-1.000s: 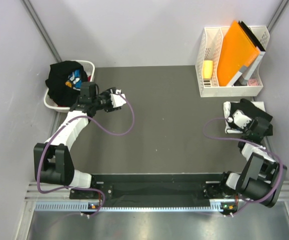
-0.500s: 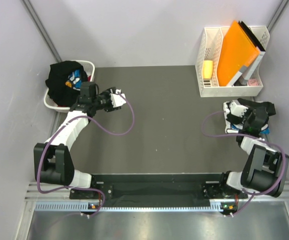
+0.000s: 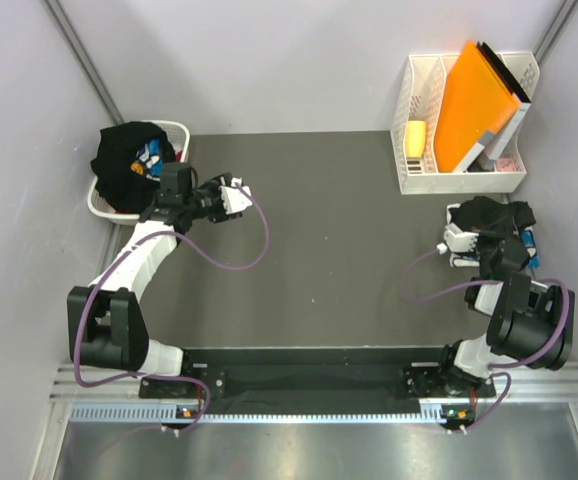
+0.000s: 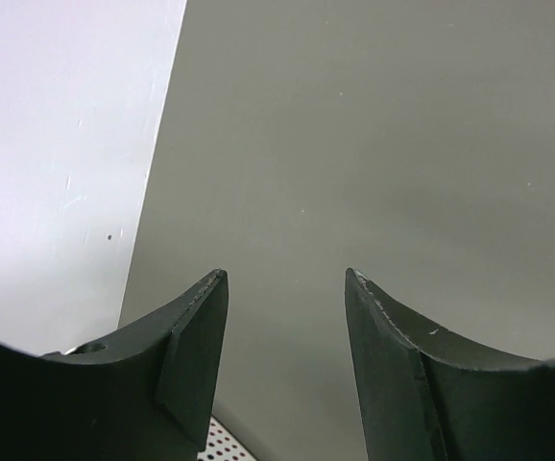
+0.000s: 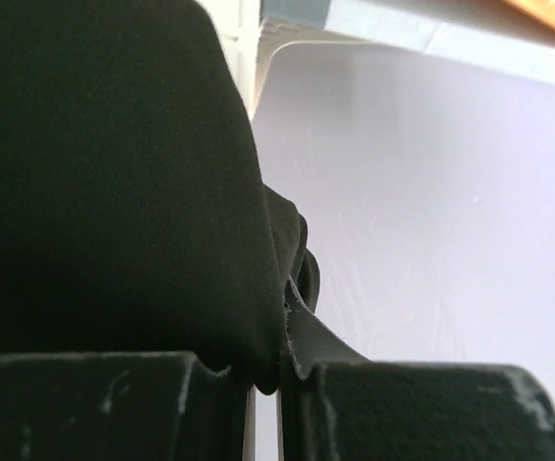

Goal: Fold and stack the t-shirts

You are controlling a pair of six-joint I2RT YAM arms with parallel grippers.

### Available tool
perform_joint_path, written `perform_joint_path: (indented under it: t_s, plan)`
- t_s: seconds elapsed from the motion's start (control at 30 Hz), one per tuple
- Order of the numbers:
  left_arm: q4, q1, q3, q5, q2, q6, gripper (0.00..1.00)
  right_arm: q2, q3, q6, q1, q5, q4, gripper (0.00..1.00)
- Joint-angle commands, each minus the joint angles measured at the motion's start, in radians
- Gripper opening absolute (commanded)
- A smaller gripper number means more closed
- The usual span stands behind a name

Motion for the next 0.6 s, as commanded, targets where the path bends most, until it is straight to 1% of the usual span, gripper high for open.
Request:
perform_joint_path:
  t_s: [0.0,0.07,0.1,0.17,0.4,0.47,0.5,0.53,0.57]
  plan:
    - [0.015,-0.001,0.049,0.015,0.008,0.004,0.57,0.027,0.038,-0.037,-0.018,-0.102,0.145,0.00]
    - [0.008,-0.003,0.053,0.014,0.007,0.004,0.57,0.022,0.063,-0.015,-0.032,-0.074,0.104,0.00]
    - [0.005,-0.003,0.053,0.009,0.004,0.007,0.57,0.015,0.083,0.014,-0.035,-0.061,0.032,0.00]
    - [-0.001,-0.003,0.053,0.005,0.000,0.010,0.57,-0.005,0.083,0.043,-0.048,-0.037,-0.016,0.00]
    - [-0.012,-0.001,0.053,-0.005,-0.001,0.027,0.57,-0.076,-0.055,0.069,-0.049,-0.004,-0.136,0.00]
    - [-0.016,-0.001,0.065,-0.003,0.007,0.029,0.57,-0.096,-0.060,0.086,-0.049,0.015,-0.218,0.13]
    - [-0.016,-0.001,0.069,-0.005,0.010,0.030,0.57,-0.102,-0.057,0.091,-0.049,0.036,-0.257,0.23]
    - [-0.019,-0.001,0.072,-0.005,0.013,0.032,0.57,-0.106,-0.054,0.094,-0.049,0.048,-0.297,0.46]
    - [-0.019,-0.001,0.076,-0.005,0.016,0.032,0.57,-0.122,-0.040,0.107,-0.049,0.062,-0.384,0.53]
